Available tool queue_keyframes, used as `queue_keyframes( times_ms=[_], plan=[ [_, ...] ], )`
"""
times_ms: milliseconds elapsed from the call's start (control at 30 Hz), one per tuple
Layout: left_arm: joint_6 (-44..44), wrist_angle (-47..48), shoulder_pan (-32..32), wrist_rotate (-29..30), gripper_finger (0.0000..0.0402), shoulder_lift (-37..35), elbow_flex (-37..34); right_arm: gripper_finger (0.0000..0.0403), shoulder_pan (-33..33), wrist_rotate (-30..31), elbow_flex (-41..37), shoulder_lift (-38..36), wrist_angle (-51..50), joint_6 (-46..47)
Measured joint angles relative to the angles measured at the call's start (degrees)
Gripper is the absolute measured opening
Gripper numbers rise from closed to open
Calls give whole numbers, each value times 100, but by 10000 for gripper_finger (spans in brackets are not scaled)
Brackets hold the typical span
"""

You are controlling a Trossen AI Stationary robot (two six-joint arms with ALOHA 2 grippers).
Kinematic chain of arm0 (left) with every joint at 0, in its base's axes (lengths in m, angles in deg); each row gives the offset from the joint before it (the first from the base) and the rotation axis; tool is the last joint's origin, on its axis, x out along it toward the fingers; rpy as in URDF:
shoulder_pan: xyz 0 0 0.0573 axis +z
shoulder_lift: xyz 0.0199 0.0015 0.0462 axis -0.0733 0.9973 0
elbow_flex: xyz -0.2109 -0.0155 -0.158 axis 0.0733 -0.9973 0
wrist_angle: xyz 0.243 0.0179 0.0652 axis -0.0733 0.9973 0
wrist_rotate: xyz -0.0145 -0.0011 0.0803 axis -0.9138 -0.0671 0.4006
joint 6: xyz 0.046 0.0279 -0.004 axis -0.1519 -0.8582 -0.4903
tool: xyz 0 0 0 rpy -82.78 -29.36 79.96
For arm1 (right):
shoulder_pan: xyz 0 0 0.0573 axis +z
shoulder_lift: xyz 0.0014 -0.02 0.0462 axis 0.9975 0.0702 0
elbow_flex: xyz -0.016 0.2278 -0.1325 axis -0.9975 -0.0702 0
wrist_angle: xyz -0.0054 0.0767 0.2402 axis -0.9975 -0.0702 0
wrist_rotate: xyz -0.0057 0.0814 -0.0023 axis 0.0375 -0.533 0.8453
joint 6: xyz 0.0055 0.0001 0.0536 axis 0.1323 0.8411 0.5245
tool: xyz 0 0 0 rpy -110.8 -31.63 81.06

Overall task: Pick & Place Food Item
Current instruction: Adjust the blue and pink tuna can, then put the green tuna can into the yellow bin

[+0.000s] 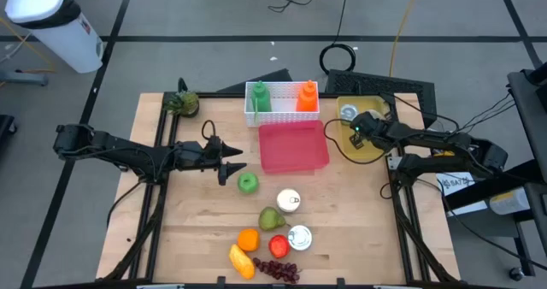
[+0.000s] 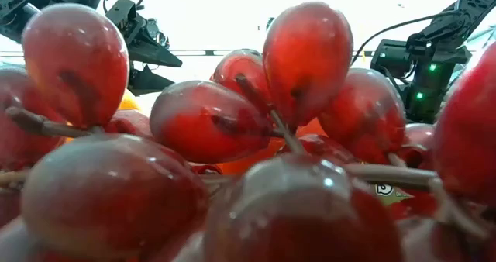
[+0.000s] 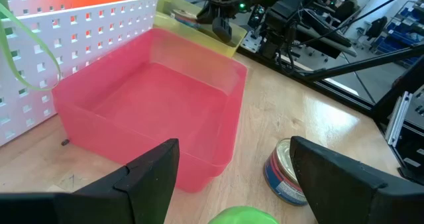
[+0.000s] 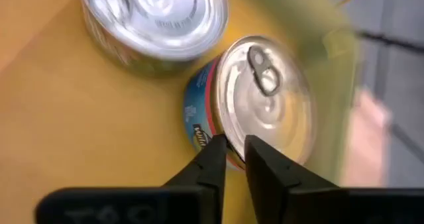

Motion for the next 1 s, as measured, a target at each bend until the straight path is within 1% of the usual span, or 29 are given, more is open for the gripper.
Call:
queue_keyframes(
  times_ms=[67, 233, 500, 600, 667, 900, 1000],
  plan=[
    [1, 4, 2, 0, 301, -1, 0, 23, 2, 201, 0, -1, 46, -98],
    [0, 3, 0, -2, 301, 0, 0, 4, 35, 236, 0, -9, 362, -209],
    [0, 4, 0, -2, 301, 1, 0, 14, 138, 245, 0, -9, 790, -593],
    [0, 4, 0, -2, 301, 0, 0, 17, 138, 164, 0, -11, 780, -488],
    [0, 4, 0, -4, 301, -1, 0, 17, 134, -281, 0, -11, 745, -343],
    [0, 3, 0, -11, 301, 1, 0, 3, 215, -2479, 0, -130, 1016, -96],
    [0, 2, 0, -11, 301, 1, 0, 1, 475, -3037, 0, -347, 1273, -87]
  ],
)
